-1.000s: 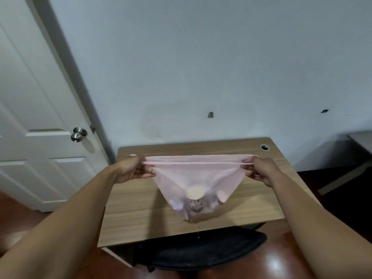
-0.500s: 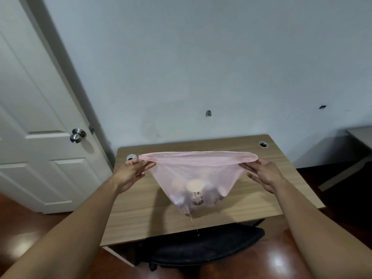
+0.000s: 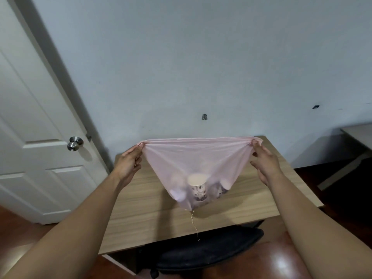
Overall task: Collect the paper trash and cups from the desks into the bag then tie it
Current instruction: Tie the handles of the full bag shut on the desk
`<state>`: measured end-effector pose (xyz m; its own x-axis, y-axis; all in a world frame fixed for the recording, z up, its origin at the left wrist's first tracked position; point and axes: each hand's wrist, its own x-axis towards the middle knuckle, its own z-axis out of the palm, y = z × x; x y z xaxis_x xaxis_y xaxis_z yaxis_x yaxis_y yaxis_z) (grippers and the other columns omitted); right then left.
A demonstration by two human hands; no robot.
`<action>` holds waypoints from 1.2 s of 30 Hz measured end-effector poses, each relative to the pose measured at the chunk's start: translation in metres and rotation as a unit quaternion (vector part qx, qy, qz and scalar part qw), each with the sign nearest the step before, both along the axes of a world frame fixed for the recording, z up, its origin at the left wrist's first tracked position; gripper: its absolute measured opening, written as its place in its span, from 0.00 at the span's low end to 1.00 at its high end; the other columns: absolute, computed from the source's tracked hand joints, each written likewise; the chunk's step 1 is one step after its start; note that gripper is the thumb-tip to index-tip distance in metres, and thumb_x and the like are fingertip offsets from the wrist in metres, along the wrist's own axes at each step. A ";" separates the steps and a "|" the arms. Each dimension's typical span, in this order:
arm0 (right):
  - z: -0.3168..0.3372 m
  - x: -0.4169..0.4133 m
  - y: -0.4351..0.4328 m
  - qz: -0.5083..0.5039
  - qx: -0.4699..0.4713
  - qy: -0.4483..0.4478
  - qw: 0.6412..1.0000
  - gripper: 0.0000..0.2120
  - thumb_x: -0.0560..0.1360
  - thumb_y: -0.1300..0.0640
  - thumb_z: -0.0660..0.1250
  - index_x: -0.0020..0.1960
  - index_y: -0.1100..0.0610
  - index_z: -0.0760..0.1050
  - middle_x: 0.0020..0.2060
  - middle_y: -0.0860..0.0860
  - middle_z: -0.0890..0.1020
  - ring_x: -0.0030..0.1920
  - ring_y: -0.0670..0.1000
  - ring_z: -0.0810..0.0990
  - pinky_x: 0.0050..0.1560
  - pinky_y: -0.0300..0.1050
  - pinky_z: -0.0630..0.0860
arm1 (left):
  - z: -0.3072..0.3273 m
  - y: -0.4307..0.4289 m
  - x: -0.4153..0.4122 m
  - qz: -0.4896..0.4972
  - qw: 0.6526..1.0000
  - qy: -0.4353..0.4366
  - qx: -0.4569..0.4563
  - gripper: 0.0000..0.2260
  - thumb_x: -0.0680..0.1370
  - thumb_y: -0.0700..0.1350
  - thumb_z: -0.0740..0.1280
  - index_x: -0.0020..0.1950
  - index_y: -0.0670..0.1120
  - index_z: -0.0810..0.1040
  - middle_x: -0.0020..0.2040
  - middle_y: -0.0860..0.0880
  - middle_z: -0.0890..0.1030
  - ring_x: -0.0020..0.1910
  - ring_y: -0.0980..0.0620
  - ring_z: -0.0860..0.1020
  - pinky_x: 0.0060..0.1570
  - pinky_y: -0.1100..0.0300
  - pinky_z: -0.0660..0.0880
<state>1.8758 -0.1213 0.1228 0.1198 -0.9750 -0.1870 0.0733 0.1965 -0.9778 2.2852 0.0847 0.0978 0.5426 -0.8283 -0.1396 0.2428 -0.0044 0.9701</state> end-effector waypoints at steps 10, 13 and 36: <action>0.041 0.016 0.009 0.046 0.106 -0.311 0.943 0.14 0.88 0.56 0.57 0.56 0.60 0.80 0.56 0.57 0.89 0.64 0.58 0.87 0.68 0.56 0.80 | 0.023 -0.009 -0.024 -0.031 0.986 0.131 -0.102 0.11 0.90 0.51 0.58 0.59 0.51 0.78 0.73 0.48 0.82 0.71 0.48 0.80 0.72 0.51 0.73; 0.047 0.031 0.015 0.053 0.119 -0.339 0.932 0.20 0.89 0.53 0.58 0.39 0.54 0.73 0.32 0.52 0.80 0.40 0.53 0.87 0.60 0.51 0.83 | 0.028 -0.014 -0.036 -0.001 0.961 0.244 -0.131 0.11 0.91 0.48 0.54 0.53 0.50 0.72 0.64 0.46 0.87 0.71 0.43 0.82 0.73 0.47 0.74; 0.041 0.118 0.082 0.168 -0.009 -0.150 0.974 0.18 0.88 0.46 0.65 0.40 0.48 0.71 0.34 0.50 0.71 0.28 0.49 0.61 0.27 0.39 0.62 | 0.062 -0.045 -0.139 -0.307 0.908 -0.262 0.116 0.04 0.78 0.52 0.79 0.51 0.55 0.88 0.45 0.61 0.88 0.42 0.66 0.82 0.46 0.71 0.76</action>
<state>1.9943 -0.0391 0.1641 0.4787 -0.8745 -0.0777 0.2907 0.2414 -0.9259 2.1462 0.0401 0.1601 0.0317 -0.9784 -0.2042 -0.3694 -0.2013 0.9072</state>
